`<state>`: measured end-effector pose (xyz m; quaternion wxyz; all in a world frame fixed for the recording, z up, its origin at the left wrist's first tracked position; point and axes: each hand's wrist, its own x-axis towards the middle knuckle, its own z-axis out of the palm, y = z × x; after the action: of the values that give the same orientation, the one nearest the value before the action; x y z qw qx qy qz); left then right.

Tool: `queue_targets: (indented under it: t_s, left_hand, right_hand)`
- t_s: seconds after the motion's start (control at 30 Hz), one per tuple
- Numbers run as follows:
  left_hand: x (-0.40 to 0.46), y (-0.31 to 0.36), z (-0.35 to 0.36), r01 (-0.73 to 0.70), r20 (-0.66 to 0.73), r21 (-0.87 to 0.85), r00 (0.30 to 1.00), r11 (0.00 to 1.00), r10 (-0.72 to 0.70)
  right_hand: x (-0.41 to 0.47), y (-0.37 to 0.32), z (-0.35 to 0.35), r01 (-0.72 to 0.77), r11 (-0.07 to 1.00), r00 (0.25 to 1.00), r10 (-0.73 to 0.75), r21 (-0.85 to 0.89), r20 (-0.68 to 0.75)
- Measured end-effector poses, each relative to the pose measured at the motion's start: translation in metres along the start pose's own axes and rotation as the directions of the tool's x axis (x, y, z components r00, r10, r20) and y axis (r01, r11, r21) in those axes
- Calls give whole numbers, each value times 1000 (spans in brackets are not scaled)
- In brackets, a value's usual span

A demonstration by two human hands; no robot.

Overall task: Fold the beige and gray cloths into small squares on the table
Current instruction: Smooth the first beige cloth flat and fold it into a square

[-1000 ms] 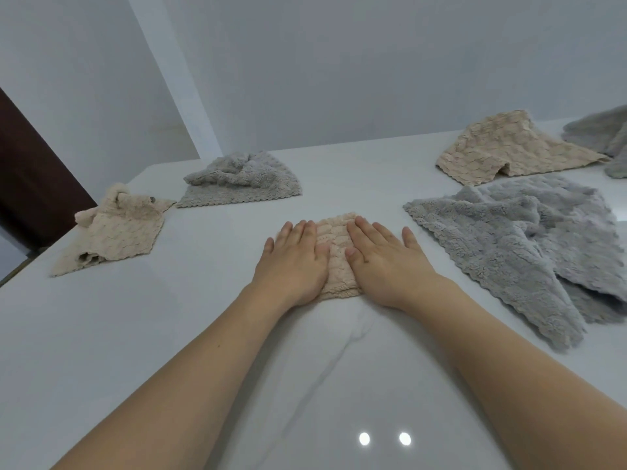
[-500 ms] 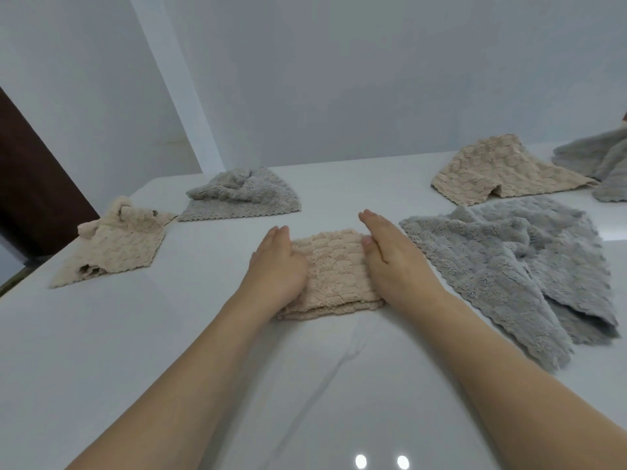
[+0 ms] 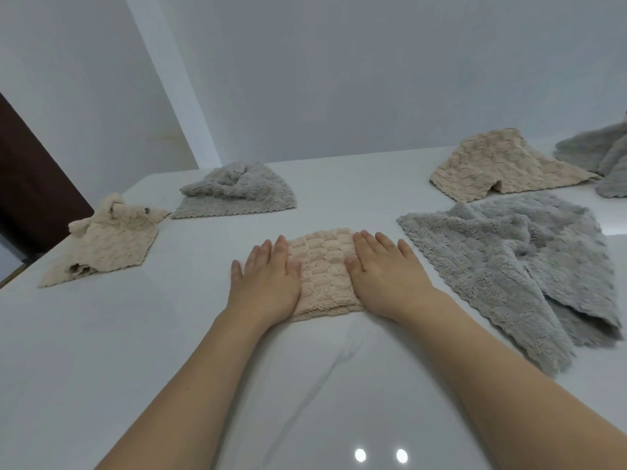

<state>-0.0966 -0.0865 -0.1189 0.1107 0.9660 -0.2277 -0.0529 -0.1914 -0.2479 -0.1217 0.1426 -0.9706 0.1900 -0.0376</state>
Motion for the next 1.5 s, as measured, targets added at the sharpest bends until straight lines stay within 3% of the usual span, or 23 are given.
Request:
queue_targets:
  t_s: [0.2, 0.27, 0.33, 0.37, 0.4, 0.47, 0.5, 0.6, 0.67, 0.73, 0.87, 0.93, 1.03, 1.13, 1.3, 1.5]
  left_hand:
    - [-3, -4, 2, 103, -225, -16, 969, 995, -104]
    - [-4, 0, -3, 123, -203, -112, 969, 986, -144]
    - [-7, 6, -12, 87, -146, -394, 977, 915, -155]
    - [-9, 8, -16, 34, -133, -626, 980, 779, -150]
    - [-11, 10, -19, -16, -116, -819, 983, 573, -139]
    - [-16, 14, -24, -89, -104, -982, 991, 169, -82]
    - [-17, 15, -24, -122, -124, -992, 991, 39, -53]
    - [-16, 16, -26, -183, -188, -967, 982, -176, 13]
    - [-14, 12, -27, -176, -183, -961, 983, -212, 13]
    - [-14, 11, -31, -174, -174, -971, 985, -161, -16]
    - [-9, 2, -25, -225, -236, -970, 960, 88, -152]
    - [-9, -1, -21, -233, -269, -953, 945, 191, -185]
    - [-11, -2, -19, -212, -275, -943, 930, 256, -243]
    - [-17, -8, -22, -163, -266, -924, 924, 346, -275]
    - [-43, -41, -39, 68, -62, -841, 974, 536, -219]
    - [-79, -99, -57, 133, -12, -645, 983, 753, -184]
  right_hand:
    - [1, -1, -1, -30, 998, 1000, 30, 48, -5]
    - [0, -2, -4, -22, 994, 1000, 24, 108, -19]
    - [-3, -3, -6, -7, 985, 998, 16, 175, -53]
    - [-3, -3, -7, 4, 975, 998, 12, 222, -69]
    - [-4, -4, -9, 15, 959, 996, 10, 282, -85]
    - [-6, -4, -13, 10, 911, 994, 35, 413, -101]
    - [-7, -3, -17, -5, 878, 993, 60, 479, -99]
    - [-4, -2, -19, -27, 809, 990, 102, 587, -94]
    - [-3, -1, -16, 7, 724, 992, 82, 690, -97]
    - [-6, -1, -15, 41, 613, 996, 33, 789, -78]
    - [-7, -3, -15, 119, 629, 992, -43, 769, -119]
    - [-6, -6, -15, 100, 599, 992, 0, 795, -125]
    - [-3, -5, -13, 26, 435, 988, 123, 900, -88]
    - [-5, -5, -14, 27, 300, 986, 149, 954, -75]
    - [-12, -26, -11, -10, 452, 990, 128, 892, -54]
    - [-25, -99, 0, 1, 582, 1000, 22, 813, -17]
